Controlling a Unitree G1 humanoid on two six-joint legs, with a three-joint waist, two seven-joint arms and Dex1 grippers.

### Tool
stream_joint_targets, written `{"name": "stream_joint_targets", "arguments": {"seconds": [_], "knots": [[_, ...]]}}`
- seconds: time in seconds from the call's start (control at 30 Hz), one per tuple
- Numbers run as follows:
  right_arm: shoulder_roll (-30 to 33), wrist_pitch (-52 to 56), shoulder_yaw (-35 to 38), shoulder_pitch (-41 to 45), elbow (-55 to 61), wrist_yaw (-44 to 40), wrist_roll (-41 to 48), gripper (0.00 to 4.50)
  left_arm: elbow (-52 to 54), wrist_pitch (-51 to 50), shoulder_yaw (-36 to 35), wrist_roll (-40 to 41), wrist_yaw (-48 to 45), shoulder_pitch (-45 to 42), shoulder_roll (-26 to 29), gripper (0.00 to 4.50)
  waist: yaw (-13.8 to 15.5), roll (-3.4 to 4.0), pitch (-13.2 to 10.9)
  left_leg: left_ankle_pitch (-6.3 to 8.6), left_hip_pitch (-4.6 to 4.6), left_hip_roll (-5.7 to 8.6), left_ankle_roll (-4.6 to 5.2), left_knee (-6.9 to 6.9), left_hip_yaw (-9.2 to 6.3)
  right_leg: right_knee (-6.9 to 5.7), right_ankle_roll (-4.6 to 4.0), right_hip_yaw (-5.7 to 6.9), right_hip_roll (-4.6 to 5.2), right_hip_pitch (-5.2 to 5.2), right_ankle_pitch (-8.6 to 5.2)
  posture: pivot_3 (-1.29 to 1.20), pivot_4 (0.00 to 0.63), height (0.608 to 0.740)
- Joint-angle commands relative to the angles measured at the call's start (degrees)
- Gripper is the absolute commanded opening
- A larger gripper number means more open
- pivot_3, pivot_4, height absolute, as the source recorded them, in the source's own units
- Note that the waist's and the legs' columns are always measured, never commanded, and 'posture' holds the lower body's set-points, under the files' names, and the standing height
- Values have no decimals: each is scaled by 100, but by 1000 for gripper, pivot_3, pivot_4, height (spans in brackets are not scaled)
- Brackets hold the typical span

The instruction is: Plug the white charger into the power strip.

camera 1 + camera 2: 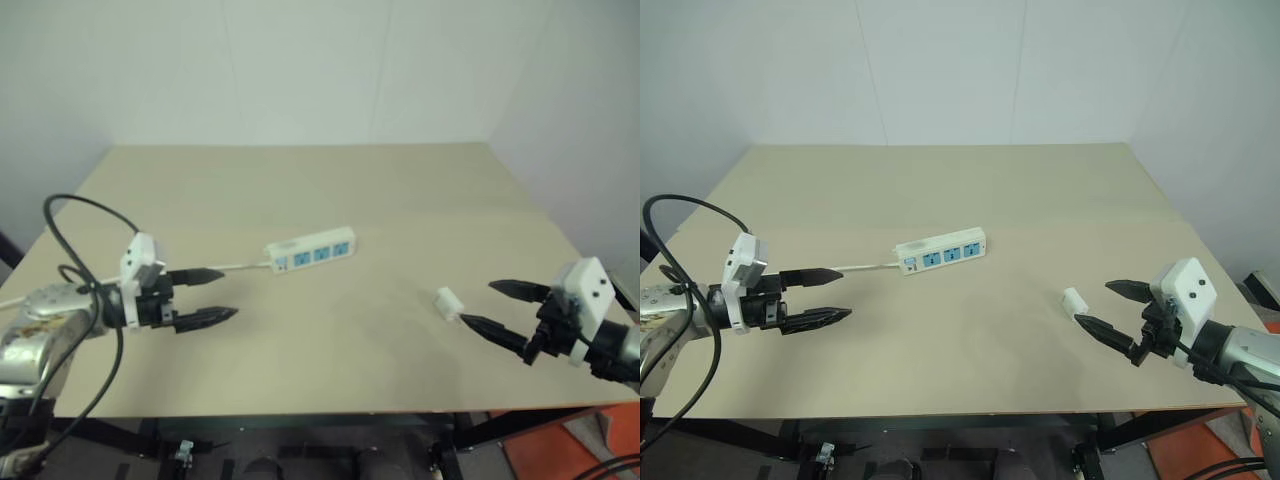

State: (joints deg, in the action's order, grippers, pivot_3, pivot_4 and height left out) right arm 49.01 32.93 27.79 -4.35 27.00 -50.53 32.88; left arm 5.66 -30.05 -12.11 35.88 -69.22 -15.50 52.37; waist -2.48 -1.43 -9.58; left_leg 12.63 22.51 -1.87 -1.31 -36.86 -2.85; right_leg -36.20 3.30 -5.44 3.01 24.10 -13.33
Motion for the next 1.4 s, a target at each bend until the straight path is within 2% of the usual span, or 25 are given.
{"name": "stream_joint_targets", "arguments": {"seconds": [0.03, 0.57, 0.7, 0.8, 0.93, 1.13, 1.4], "knots": [[98, -12, 234, 20, 156, 33, 99, 4500, -4, 115, -32, -21, -51, -107, -5, 4478, 1, 0, 0, 0, 0, 0, 0, 0, 0, 0, 0, 0, 0, 0, 0, 0, 150, 740], [42, -44, 126, 57, 180, 105, 112, 4500, -264, 262, 31, -284, 42, -297, -85, 4478, 4, 0, 0, 0, 0, 0, 0, -1, 0, -1, -1, 0, 0, -2, 0, 0, 150, 740], [51, -60, 90, 110, 137, 93, 110, 4500, -550, 616, 390, -1116, 655, -545, -170, 4478, 8, 0, 0, 0, -3, 2, 0, -1, -1, 0, 0, 0, 0, -5, 1, 0, 150, 740], [59, -51, 17, 211, 104, 103, 106, 4500, -1238, 800, 779, -1806, 1199, -1041, -342, 4478, 16, -1, 0, 0, -10, 3, 0, -2, -1, -1, 1, 0, 0, -13, 2, 0, 150, 740], [35, -34, -31, 258, 139, 128, 105, 4500, -2017, 1208, 1100, -2264, 1311, -1586, -569, 4478, 19, -3, 1, 0, -5, 4, 0, -5, -2, 2, 4, 0, 0, -13, 4, 0, 150, 740], [-30, 11, 15, 173, 311, 252, 163, 4500, -3822, 2040, 1613, -2977, 1426, -2534, -1166, 4478, 46, -4, 2, 0, 1, 9, 0, -8, -5, 1, -31, 1, 1, -10, 27, 0, 150, 740], [-113, 58, 159, -108, 606, 488, 293, 4500, -6421, 3028, 1989, -3906, 2384, -3883, -1988, 4478, 47, -13, 2, 0, 8, 14, 0, -11, -11, 2, -29, 3, 2, -9, 28, 0, 150, 740]]}}
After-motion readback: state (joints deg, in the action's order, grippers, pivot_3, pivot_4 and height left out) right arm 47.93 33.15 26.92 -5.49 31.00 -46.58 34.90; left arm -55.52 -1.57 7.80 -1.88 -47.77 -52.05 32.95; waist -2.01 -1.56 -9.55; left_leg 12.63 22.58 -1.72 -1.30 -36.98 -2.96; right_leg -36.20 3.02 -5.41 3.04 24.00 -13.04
